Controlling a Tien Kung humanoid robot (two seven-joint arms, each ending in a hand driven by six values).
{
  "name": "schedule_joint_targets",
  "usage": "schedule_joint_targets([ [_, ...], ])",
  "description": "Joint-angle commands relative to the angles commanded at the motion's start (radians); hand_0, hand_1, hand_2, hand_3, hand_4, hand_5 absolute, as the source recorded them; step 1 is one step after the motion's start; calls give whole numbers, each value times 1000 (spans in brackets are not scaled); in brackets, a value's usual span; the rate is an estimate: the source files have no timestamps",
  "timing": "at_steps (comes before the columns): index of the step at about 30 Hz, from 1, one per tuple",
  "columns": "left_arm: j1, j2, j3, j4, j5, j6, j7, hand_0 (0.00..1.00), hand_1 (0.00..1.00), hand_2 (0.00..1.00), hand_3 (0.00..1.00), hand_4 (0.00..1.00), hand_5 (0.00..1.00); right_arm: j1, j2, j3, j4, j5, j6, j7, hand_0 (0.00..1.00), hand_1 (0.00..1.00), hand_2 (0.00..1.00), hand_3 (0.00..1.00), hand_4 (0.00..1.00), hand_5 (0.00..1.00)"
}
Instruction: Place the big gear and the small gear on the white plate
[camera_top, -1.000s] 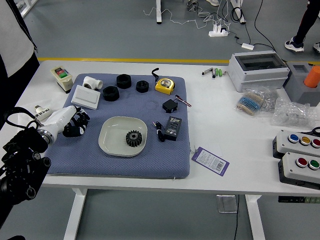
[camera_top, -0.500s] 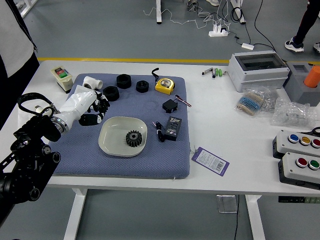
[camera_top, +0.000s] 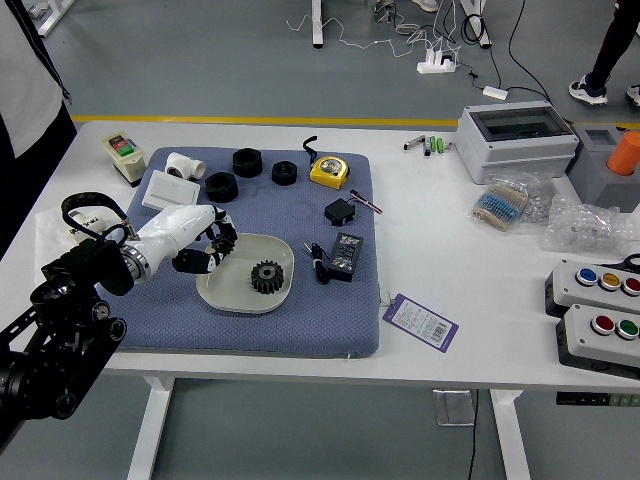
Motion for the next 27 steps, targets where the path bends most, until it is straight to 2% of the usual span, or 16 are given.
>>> schedule_joint_targets([
  [4, 3, -3, 1, 17, 0, 4, -5, 521, 667, 711, 630, 957, 95, 0, 0, -3, 0, 0, 0, -1, 660, 674, 740, 567, 786, 674],
  [5, 6, -4, -2, 19, 0, 2, -4, 598, 736, 789, 771, 998, 249, 0, 0, -4, 0, 0, 0, -1, 660, 674, 740, 567, 786, 673],
  [10, 11, -3, -7, 8, 0, 4, -3, 598, 736, 789, 771, 998, 249, 0, 0, -4, 0, 0, 0, -1, 660, 674, 740, 567, 786, 673],
  [11, 11, -4, -8, 3, 0, 10, -5, 655, 774, 832, 786, 998, 286, 0, 0, -4, 0, 0, -1, -2, 660, 674, 740, 567, 787, 674],
  [12, 11, -4, -9, 2, 0, 11, -5, 655, 774, 832, 786, 998, 286, 0, 0, -4, 0, 0, -1, -2, 660, 674, 740, 567, 787, 674],
  [16, 11, -8, -15, -9, 0, 47, -18, 655, 774, 832, 786, 998, 286, 0, -1, -5, 0, -2, 0, -2, 660, 674, 740, 567, 787, 674],
  [17, 12, -10, -18, -14, 0, 69, -25, 698, 802, 862, 791, 998, 262, 0, 0, -4, 0, -2, -1, -2, 660, 674, 740, 567, 788, 675],
  [22, 23, -23, -38, -15, 0, 152, -55, 698, 802, 862, 791, 998, 262, 1, -1, -3, 0, -3, -1, -1, 660, 674, 740, 567, 788, 675],
  [24, 32, -31, -57, -9, 0, 192, -65, 731, 804, 860, 773, 970, 255, 1, -1, -3, 0, -3, -1, -1, 660, 674, 740, 568, 789, 675],
  [27, 47, -42, -92, -3, 0, 224, -73, 731, 804, 860, 773, 970, 255, 1, -1, -3, 0, -3, -1, -1, 660, 674, 740, 568, 789, 675],
])
